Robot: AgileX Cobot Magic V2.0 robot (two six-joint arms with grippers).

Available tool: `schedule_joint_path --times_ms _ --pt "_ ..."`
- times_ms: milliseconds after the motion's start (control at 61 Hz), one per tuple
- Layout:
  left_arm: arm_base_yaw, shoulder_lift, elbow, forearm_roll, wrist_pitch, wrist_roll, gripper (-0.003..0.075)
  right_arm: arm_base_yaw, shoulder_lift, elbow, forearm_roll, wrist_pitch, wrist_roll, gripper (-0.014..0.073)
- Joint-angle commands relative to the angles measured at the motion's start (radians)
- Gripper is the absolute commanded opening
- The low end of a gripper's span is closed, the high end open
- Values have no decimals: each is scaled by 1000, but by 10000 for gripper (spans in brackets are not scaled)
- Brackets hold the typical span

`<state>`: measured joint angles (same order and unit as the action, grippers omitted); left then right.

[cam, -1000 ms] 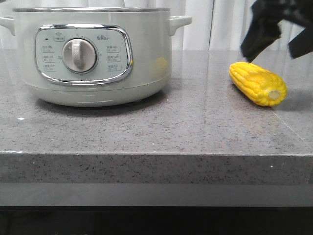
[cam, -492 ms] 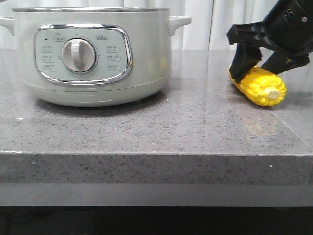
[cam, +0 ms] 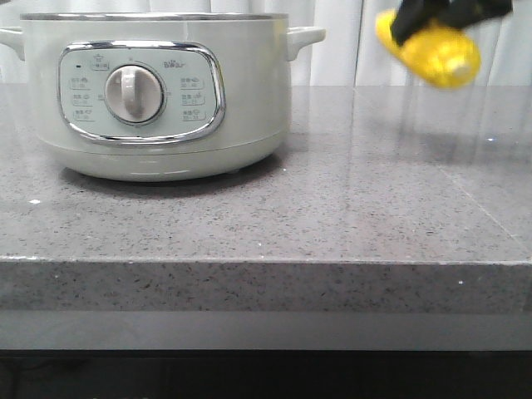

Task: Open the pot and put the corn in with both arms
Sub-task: 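Lift the corn with the right gripper and carry it over the pot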

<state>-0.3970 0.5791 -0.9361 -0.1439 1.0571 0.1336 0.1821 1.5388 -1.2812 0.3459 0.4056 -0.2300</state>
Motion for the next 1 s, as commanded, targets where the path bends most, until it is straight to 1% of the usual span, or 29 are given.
schedule_joint_path --times_ms 0,148,262,410,557,689,738,852,902,984 --pt "-5 -1 -33 -27 -135 -8 261 27 -45 -115 6 -56 -28 202" --pt "-5 -1 -33 -28 -135 -8 261 127 4 -275 6 -60 -49 204" --pt "-5 -1 -33 -28 -135 -8 261 219 77 -387 6 -55 -50 204" --pt "-5 -1 -33 -28 -135 -8 261 331 191 -488 6 -41 -50 204" --pt "-5 -1 -33 -28 -135 -8 261 389 269 -511 6 -38 -50 204" --pt "-5 -1 -33 -28 -135 -9 261 402 294 -511 6 1 -50 209" --pt "-5 -1 -33 -28 -135 -9 261 402 297 -511 6 23 -50 230" --pt "-5 -1 -33 -29 -135 -9 261 402 297 -511 6 58 -50 342" --pt "-5 -1 -33 -29 -135 -9 261 402 297 -511 6 60 -50 407" --pt "-5 -1 -33 -29 -135 -9 261 402 297 -511 6 58 -50 459"
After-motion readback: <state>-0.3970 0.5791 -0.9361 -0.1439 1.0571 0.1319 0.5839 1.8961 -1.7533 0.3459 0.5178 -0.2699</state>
